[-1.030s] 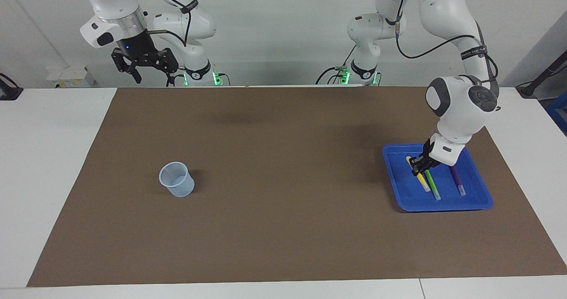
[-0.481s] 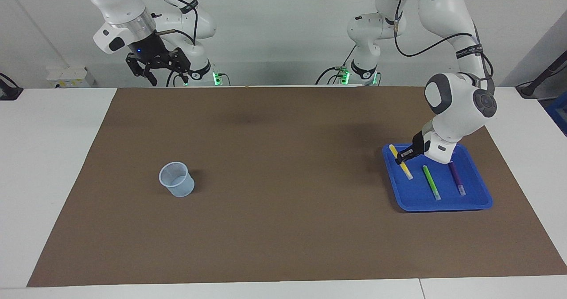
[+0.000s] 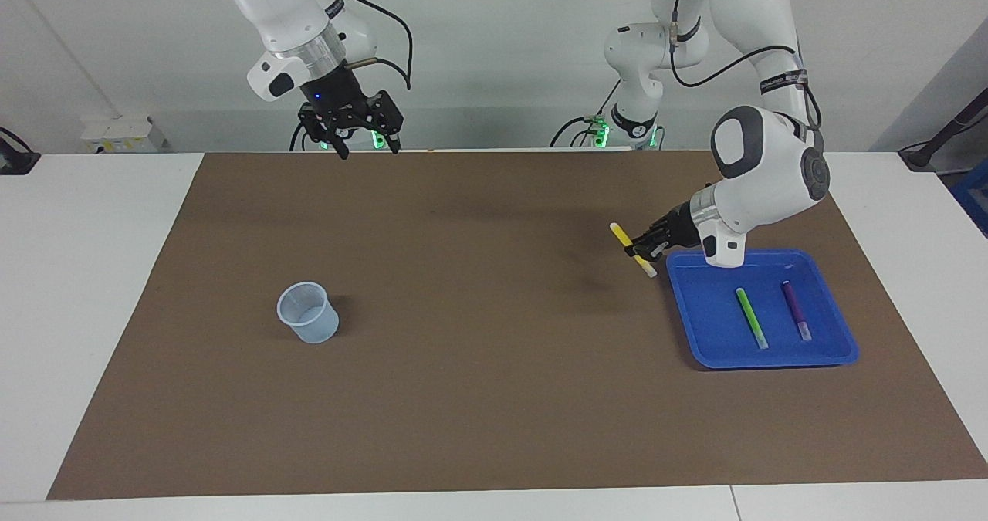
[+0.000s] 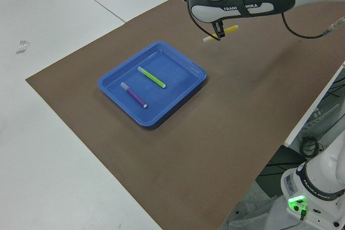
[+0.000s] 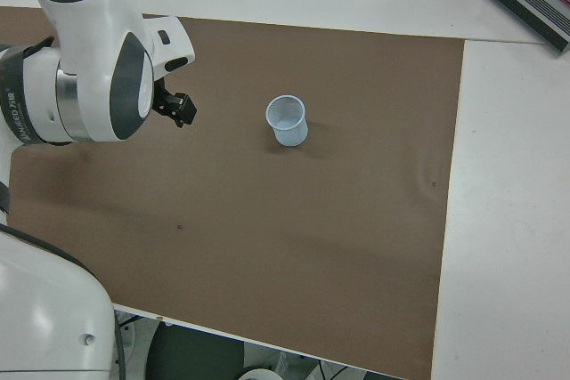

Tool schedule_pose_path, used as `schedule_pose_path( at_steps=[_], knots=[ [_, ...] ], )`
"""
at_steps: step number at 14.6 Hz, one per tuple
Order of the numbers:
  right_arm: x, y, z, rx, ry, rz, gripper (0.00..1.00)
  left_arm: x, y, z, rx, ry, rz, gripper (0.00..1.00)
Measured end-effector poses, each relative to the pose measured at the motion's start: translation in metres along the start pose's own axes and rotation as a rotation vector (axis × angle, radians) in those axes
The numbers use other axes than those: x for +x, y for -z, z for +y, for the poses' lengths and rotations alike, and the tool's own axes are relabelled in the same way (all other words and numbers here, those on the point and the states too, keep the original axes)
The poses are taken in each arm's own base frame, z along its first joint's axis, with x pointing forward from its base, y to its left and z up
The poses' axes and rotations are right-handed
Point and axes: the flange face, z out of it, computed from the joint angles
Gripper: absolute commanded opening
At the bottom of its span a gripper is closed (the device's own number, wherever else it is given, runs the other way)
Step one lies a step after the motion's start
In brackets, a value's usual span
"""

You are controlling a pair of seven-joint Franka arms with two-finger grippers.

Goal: Transfer and insert pens with both arms
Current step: 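Lift the yellow pen with the left gripper while the right gripper approaches, then grasp the pen with the right gripper while the left gripper releases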

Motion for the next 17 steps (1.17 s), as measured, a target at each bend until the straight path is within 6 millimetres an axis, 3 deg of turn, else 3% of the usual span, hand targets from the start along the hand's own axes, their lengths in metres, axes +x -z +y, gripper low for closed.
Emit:
schedule_pose_path(
  at_steps=[2, 5, 7, 8, 10, 15, 17],
  knots=[
    [0.0, -0.007, -0.008, 0.034, -0.078, 0.018, 1.0, -0.027, -0.007, 0.013, 0.006, 0.064, -0.005, 0.0],
    [-0.011, -0.025, -0.038, 0.055, -0.161, 0.031, 1.0, -0.069, -0.01, 0.03, -0.02, 0.154, -0.045, 0.0],
    [-0.012, -0.035, -0.052, 0.074, -0.176, 0.036, 0.97, -0.076, -0.006, 0.033, -0.054, 0.193, -0.093, 0.0],
    [-0.009, -0.039, -0.053, 0.085, -0.18, 0.042, 0.88, -0.077, -0.005, 0.034, -0.064, 0.219, -0.109, 0.0],
    [-0.003, -0.046, -0.056, 0.096, -0.184, 0.058, 0.84, -0.085, -0.008, 0.038, -0.073, 0.273, -0.132, 0.0],
    [-0.005, -0.083, -0.093, 0.129, -0.131, 0.092, 0.84, -0.151, -0.014, 0.075, -0.118, 0.385, -0.159, 0.0],
    [-0.007, -0.092, -0.098, 0.125, -0.121, 0.085, 0.83, -0.165, -0.015, 0.083, -0.146, 0.405, -0.205, 0.0]
  ],
)
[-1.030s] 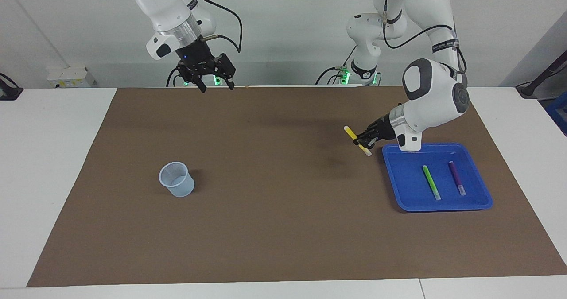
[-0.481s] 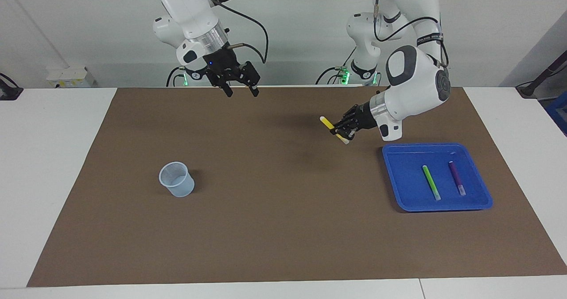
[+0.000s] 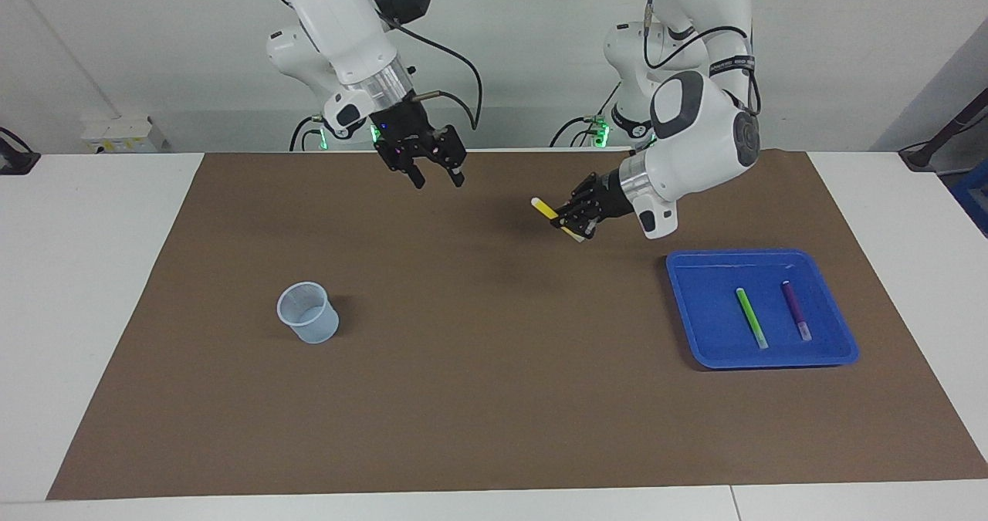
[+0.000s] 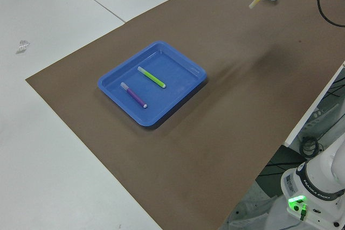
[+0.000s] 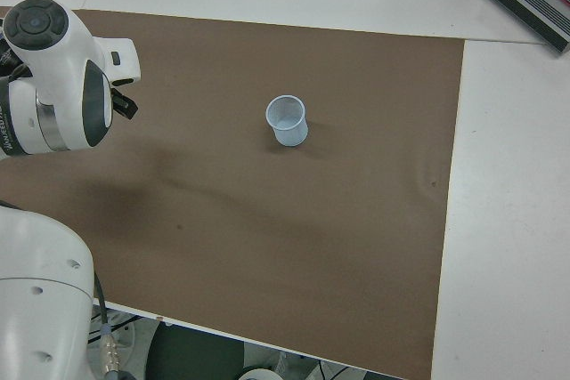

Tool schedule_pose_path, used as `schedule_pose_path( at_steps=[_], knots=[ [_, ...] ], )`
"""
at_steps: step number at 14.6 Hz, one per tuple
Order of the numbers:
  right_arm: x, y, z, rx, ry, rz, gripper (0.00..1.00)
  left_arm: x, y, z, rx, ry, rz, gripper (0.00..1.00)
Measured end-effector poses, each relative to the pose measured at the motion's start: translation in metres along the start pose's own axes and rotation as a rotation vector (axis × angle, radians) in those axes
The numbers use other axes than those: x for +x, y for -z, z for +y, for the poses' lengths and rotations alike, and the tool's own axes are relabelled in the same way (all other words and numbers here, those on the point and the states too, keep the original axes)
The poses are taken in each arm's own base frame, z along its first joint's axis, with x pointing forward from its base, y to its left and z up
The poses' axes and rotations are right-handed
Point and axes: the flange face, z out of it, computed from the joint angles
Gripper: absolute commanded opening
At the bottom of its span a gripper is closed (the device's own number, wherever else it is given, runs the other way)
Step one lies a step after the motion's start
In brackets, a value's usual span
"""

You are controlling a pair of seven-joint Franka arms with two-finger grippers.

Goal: Transfer and insert pens with both arms
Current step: 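Grasp the pen with the right gripper while the left gripper releases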

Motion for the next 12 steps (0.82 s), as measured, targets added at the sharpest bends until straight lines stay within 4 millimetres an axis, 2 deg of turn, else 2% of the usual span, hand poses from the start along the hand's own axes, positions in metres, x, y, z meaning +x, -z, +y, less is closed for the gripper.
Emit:
schedule_pose_path(
  at_steps=[6, 12],
  knots=[
    [-0.004, -0.005, -0.005, 0.004, 0.011, 0.0, 0.77, -0.033, -0.024, -0.003, -0.024, 0.018, -0.037, 0.0],
    [-0.004, -0.005, -0.005, 0.003, 0.011, 0.0, 0.69, -0.034, -0.025, -0.003, -0.028, 0.051, -0.038, 0.0]
  ],
)
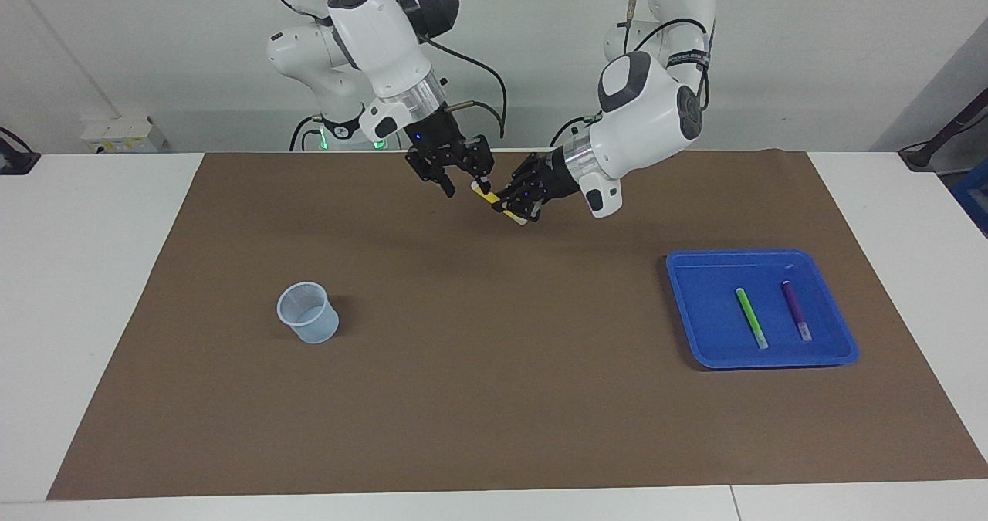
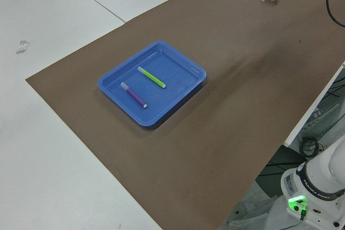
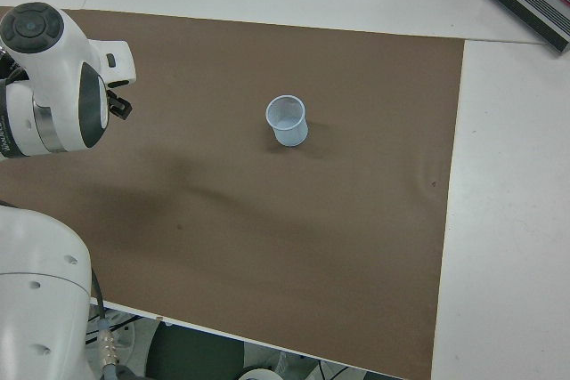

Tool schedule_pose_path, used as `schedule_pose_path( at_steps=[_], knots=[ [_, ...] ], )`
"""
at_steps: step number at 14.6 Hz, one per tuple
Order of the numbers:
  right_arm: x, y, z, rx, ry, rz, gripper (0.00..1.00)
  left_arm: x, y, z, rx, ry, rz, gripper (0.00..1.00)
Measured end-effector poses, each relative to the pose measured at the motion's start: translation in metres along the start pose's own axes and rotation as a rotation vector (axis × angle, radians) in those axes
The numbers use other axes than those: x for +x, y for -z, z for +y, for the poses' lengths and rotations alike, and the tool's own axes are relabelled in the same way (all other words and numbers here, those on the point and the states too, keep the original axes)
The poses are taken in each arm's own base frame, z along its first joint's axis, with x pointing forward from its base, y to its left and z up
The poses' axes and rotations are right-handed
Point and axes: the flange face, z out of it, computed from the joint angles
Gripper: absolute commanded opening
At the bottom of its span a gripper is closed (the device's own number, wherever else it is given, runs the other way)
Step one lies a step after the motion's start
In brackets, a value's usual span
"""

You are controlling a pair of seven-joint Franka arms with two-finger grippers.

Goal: Transfer and insert pens with both arms
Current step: 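Grasp the pen with the right gripper while the left gripper releases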

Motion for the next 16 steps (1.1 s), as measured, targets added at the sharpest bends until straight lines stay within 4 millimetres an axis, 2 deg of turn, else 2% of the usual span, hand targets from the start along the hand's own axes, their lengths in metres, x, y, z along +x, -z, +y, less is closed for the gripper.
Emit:
schedule_pose_path(
  at_steps=[5, 10, 13, 15, 16],
  knots=[
    [-0.006, -0.002, -0.005, 0.0, 0.012, -0.006, 0.61, 0.0, 0.001, 0.001, -0.004, 0.021, -0.017, 0.0],
    [-0.007, -0.002, -0.006, 0.002, 0.015, -0.006, 0.25, 0.0, 0.001, 0.001, -0.006, 0.041, -0.019, 0.0],
    [-0.009, 0.0, -0.011, 0.018, 0.017, -0.001, 0.13, 0.0, -0.002, 0.001, -0.002, 0.046, -0.02, 0.0],
    [-0.008, 0.0, -0.011, 0.024, 0.014, 0.001, 0.0, 0.0, -0.002, 0.001, -0.004, 0.049, -0.023, 0.0],
    [-0.008, 0.0, -0.011, 0.025, 0.014, 0.003, 0.0, 0.001, -0.002, 0.002, -0.005, 0.051, -0.024, 0.0]
  ],
)
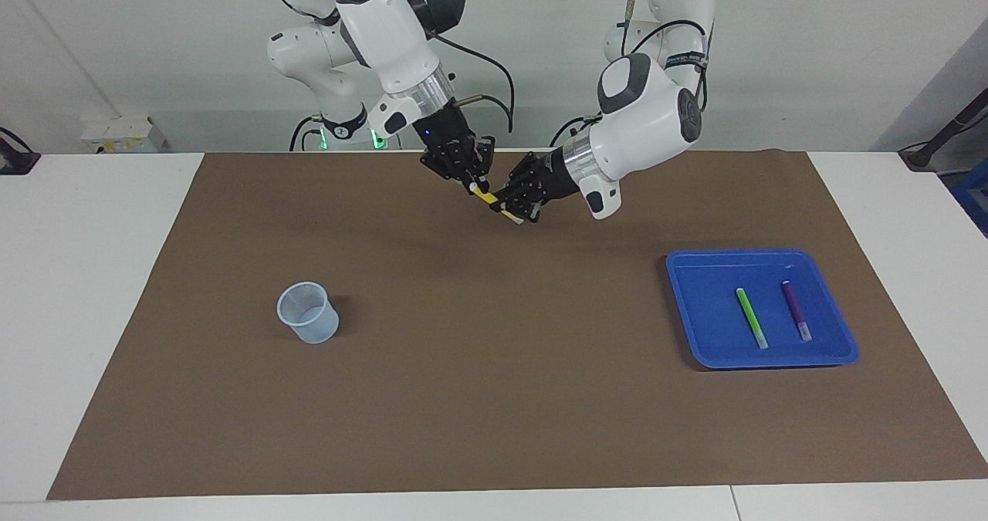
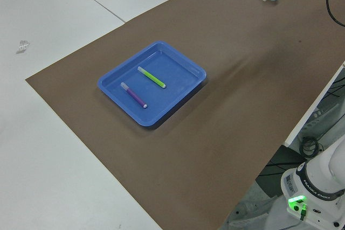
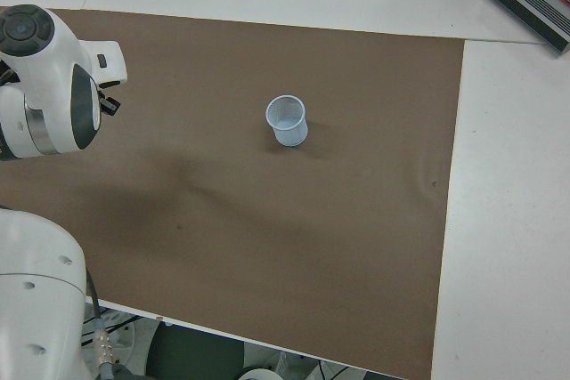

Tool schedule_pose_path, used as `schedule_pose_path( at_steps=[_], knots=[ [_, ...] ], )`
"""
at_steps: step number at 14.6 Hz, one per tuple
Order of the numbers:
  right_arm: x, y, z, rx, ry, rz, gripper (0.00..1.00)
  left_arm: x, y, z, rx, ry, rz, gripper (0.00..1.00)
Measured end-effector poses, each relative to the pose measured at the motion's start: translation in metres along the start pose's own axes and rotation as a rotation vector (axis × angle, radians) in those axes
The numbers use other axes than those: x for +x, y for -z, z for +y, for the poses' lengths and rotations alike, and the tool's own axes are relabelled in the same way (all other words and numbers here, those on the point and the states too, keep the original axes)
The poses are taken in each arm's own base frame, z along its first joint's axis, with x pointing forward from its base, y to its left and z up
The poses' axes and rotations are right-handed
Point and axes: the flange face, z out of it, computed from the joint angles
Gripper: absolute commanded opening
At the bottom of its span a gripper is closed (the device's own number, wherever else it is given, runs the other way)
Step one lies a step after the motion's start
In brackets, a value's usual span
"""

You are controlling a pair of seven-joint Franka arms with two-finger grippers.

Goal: Transfer and insert pens with both arms
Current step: 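Grasp the pen with the right gripper while the left gripper releases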

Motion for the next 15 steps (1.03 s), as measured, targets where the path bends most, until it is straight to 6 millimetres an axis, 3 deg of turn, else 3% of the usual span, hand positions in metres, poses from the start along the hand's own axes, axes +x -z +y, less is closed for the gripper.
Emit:
schedule_pose_path(
  at_steps=[1, 3, 5, 6, 7, 11, 15],
  knots=[
    [0.0001, 0.0, 0.0, 0.0, 0.0, 0.001, 0.0, 0.0001, 0.0001, 0.0001, -0.001, 0.0, -0.001, 0.01],
    [0.0002, 0.0001, -0.0001, 0.001, 0.0, 0.001, 0.0, 0.0001, 0.0001, 0.0002, -0.001, 0.001, -0.001, 0.25],
    [0.0004, 0.0001, -0.0001, 0.002, 0.0, 0.002, 0.0, 0.0001, 0.0004, 0.0003, -0.002, 0.002, -0.001, 0.55],
    [0.0012, -0.0006, 0.0008, 0.0, -0.002, 0.002, 0.0, 0.0006, 0.0016, 0.0009, -0.006, 0.004, -0.001, 0.75],
    [0.0022, -0.0016, 0.0017, -0.001, -0.003, 0.001, 0.0, 0.0014, 0.0028, 0.0015, -0.008, 0.005, -0.001, 0.86],
    [0.0037, -0.0031, 0.003, -0.004, 0.006, 0.0, 0.0, 0.001, 0.0042, 0.0015, -0.011, 0.004, 0.0, 0.88],
    [0.0051, -0.0028, 0.0043, -0.005, 0.041, 0.001, 0.0, 0.0012, 0.0041, 0.0013, -0.01, 0.003, 0.003, 0.98]
  ],
)
